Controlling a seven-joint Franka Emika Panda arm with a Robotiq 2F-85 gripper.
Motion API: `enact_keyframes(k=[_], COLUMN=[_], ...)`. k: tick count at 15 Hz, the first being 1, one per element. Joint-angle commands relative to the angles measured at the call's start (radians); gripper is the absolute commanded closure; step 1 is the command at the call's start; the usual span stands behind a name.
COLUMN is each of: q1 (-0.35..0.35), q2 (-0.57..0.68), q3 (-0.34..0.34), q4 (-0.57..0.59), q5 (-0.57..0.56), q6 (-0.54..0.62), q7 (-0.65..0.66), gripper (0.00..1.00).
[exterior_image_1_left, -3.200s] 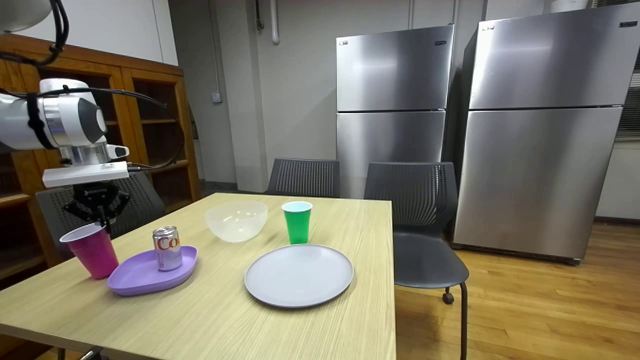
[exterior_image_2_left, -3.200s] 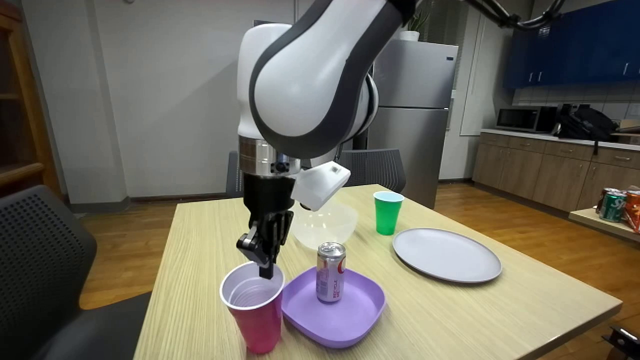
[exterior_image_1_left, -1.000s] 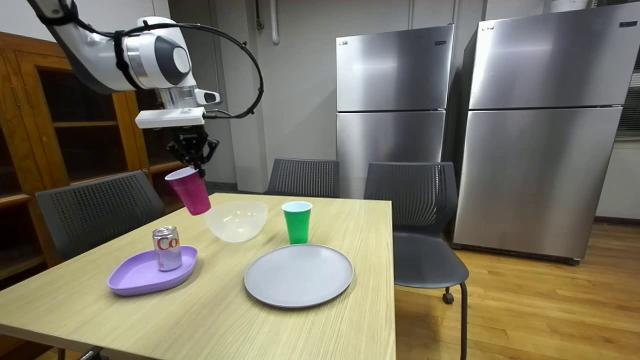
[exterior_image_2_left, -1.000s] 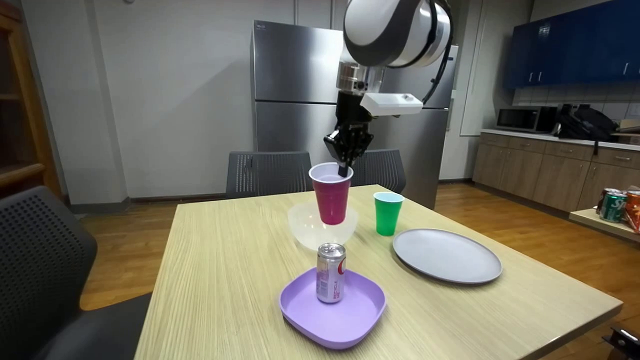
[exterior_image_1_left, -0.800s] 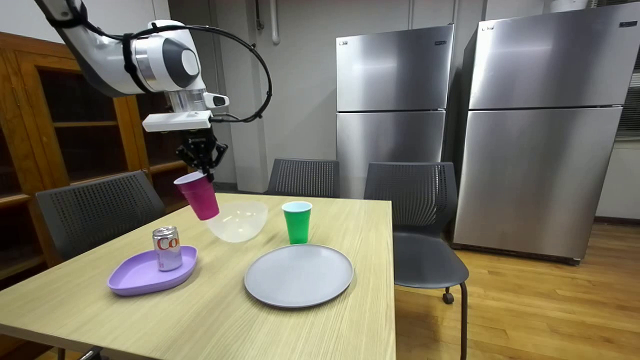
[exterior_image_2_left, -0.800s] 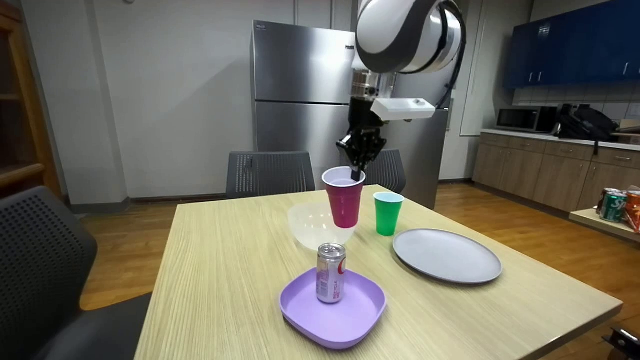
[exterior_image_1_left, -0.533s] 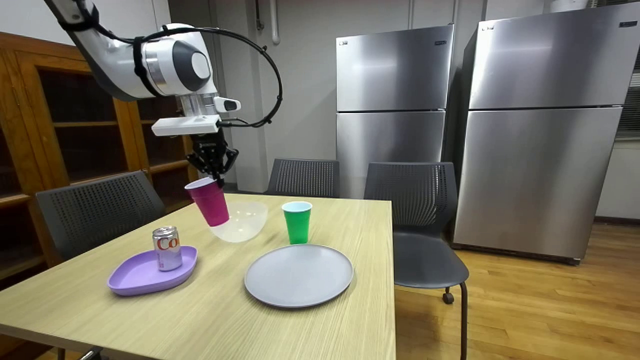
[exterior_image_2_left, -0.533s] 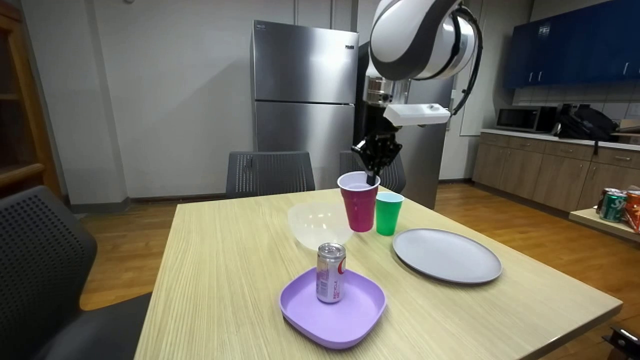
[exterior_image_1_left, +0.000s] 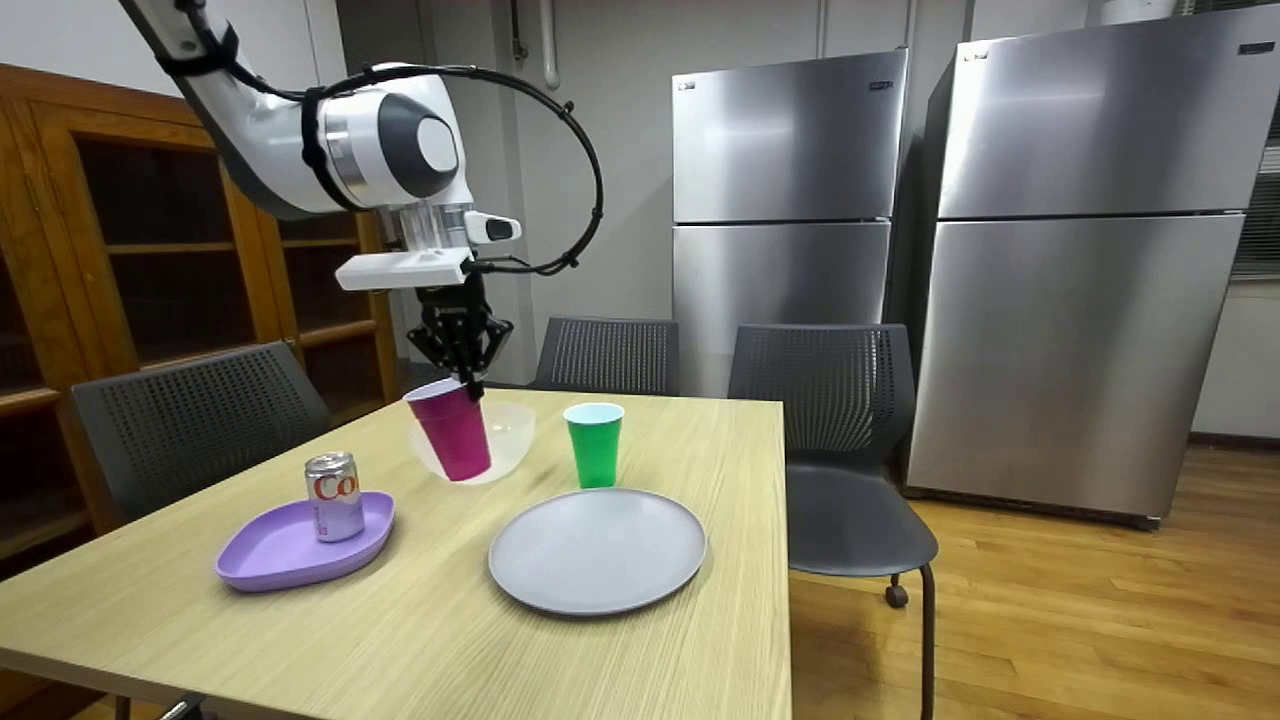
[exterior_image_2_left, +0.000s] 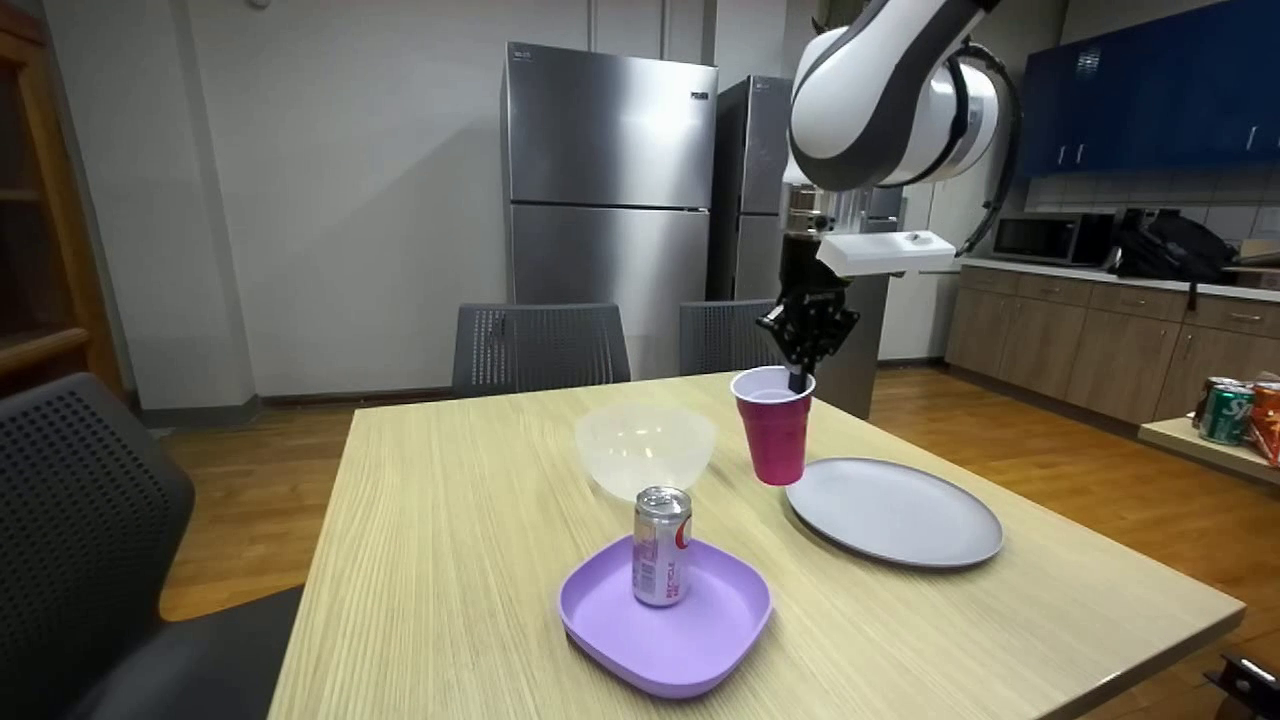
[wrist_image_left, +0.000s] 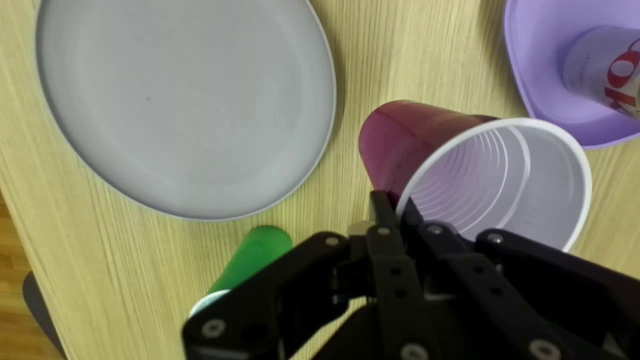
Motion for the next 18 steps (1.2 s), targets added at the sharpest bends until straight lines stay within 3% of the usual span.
enact_keyframes(k=[1,8,18], q1=[-0.03,-0.085,-0.158], q2=[-0.03,-0.033,-0.03], q3=[-0.009,-0.045,-0.062], q4=[-0.043,-0.085,-0.176], q5=[-0.02,-0.007,0.062], q6=[-0.005,0.027,0.182], q7=[0.0,-0.031,-0.117], gripper=[0.99,0.99,0.99])
